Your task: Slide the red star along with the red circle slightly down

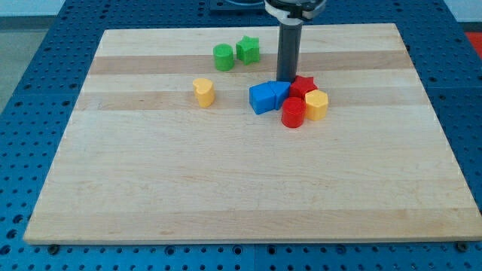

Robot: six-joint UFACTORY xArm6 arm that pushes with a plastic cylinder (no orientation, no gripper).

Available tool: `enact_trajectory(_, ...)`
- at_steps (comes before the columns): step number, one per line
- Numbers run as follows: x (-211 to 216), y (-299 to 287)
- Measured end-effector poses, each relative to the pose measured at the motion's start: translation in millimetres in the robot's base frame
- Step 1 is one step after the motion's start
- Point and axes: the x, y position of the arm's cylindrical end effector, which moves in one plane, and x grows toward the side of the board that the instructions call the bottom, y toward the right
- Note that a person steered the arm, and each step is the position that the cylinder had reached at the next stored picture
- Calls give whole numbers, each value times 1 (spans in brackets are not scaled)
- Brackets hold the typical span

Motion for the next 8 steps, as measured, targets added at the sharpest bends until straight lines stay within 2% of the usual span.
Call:
enact_trajectory(5, -24, 69)
enact_trajectory(6, -22, 75)
enact_trajectory(8, 12, 57)
